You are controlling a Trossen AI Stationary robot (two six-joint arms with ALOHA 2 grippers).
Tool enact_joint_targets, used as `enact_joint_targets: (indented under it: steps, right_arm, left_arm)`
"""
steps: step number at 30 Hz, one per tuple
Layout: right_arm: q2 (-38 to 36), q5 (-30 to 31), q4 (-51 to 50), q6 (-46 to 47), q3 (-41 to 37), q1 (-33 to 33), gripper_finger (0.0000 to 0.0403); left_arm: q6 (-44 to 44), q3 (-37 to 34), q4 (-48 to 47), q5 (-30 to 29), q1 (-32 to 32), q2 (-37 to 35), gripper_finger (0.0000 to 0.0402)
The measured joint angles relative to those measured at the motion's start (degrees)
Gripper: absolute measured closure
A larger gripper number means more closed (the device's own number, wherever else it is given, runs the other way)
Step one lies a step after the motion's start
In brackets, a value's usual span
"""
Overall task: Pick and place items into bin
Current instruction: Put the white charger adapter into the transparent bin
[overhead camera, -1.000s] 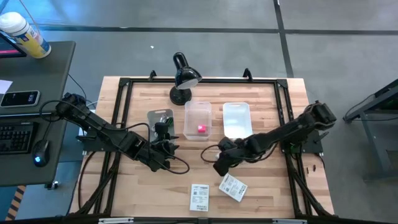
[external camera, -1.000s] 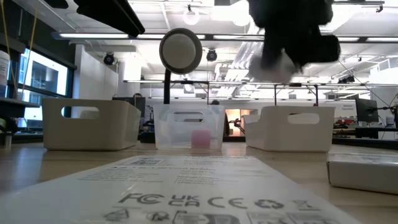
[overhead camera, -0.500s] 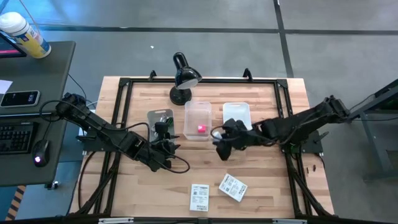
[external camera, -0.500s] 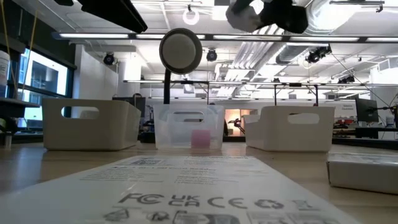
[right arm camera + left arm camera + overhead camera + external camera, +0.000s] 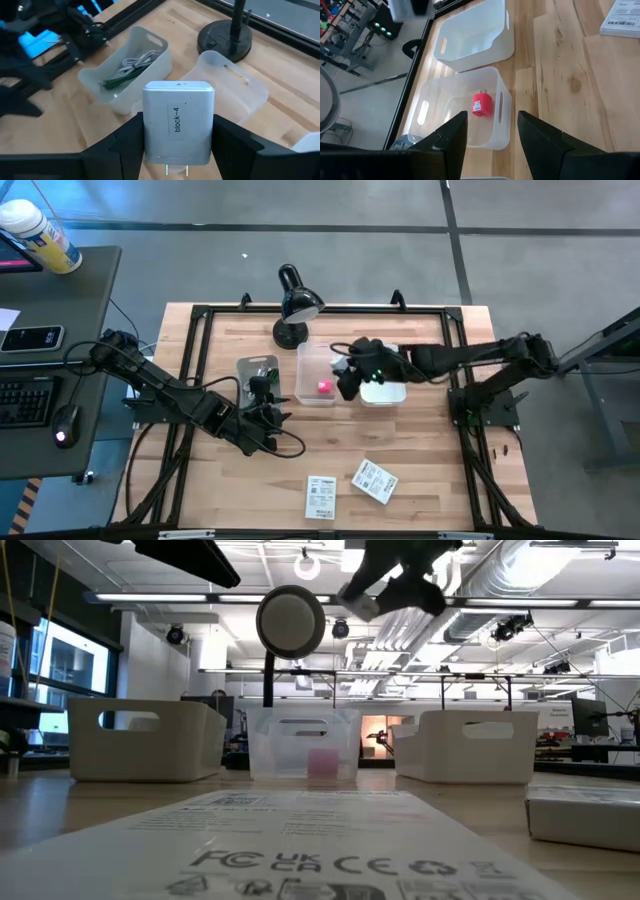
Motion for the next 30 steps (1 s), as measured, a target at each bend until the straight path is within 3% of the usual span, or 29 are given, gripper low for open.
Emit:
enact_joint_targets:
  steps: [19, 30]
  right_arm:
    - [16.14, -11.94, 11.82, -5.03, 0.0, -8.88, 0.021]
    - [17.58, -13.56, 11.97, -5.43, 0.0, -10.89, 0.021]
  left_arm:
    - [-1.27, 0.0, 1.18, -1.4, 0.0, 0.0, 0.0241]
    - [-1.42, 0.0, 1.18, -1.95, 0.0, 0.0, 0.024]
